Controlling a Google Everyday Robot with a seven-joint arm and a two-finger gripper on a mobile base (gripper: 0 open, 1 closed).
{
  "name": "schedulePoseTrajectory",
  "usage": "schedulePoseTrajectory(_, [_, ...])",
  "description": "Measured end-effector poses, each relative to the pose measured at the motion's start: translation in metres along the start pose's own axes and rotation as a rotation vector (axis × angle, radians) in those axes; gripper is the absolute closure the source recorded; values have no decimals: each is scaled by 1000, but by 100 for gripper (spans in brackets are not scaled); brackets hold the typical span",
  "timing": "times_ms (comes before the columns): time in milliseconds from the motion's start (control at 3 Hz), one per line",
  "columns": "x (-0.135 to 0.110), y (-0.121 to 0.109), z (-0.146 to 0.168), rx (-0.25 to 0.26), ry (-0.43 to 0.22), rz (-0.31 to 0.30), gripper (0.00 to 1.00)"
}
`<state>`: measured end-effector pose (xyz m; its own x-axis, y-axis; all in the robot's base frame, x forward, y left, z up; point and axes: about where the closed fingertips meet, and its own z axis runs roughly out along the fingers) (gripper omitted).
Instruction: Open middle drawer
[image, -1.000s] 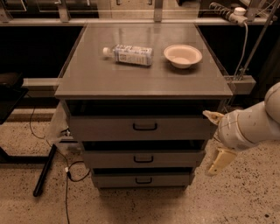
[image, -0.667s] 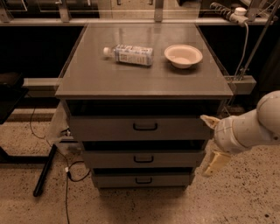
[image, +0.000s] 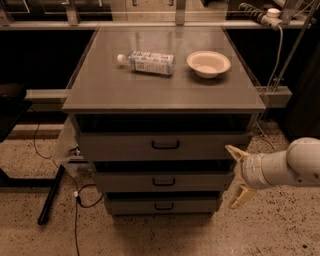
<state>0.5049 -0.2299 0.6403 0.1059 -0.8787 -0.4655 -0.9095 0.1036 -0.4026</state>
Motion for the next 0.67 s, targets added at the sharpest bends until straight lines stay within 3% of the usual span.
schedulePoseTrajectory(333, [19, 21, 37, -42, -82, -104, 0])
schedulePoseTrajectory(667, [19, 21, 37, -42, -82, -104, 0])
